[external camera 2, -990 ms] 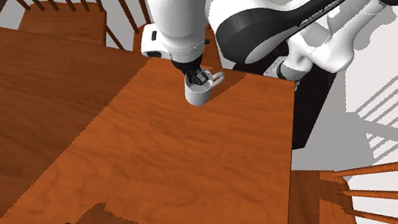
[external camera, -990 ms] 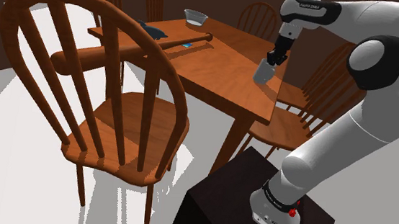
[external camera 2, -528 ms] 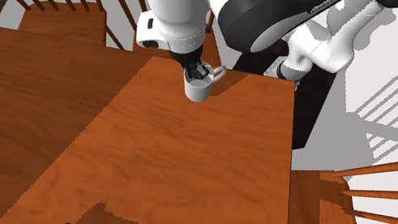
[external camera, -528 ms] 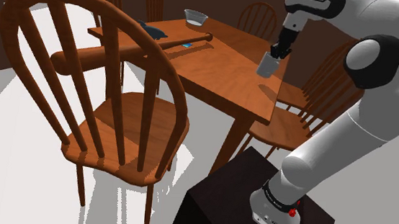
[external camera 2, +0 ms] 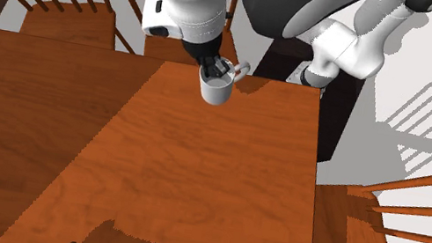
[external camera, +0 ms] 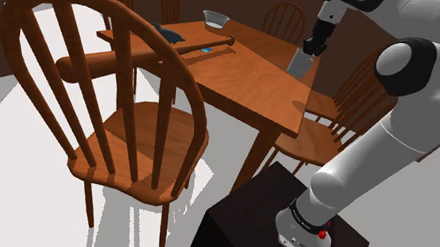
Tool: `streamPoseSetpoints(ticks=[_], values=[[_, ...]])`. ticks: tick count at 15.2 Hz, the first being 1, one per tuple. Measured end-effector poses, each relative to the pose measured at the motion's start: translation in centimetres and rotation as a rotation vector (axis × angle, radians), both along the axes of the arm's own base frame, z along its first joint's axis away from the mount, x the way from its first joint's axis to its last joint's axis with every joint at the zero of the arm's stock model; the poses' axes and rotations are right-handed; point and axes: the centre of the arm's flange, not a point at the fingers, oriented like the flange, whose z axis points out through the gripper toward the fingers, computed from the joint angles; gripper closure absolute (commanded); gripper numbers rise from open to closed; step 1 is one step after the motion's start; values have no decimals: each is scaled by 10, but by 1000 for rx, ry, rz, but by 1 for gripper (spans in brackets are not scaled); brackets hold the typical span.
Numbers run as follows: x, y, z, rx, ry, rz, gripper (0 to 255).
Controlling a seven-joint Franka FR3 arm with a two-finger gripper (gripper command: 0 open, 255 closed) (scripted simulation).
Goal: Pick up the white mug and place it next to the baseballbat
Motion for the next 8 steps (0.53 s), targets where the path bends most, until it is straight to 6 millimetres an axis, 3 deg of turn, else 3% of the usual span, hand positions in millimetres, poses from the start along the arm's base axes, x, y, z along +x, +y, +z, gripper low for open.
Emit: streamPoseSetpoints(ticks=[8], values=[[2, 0, 43, 0, 0, 0, 255]])
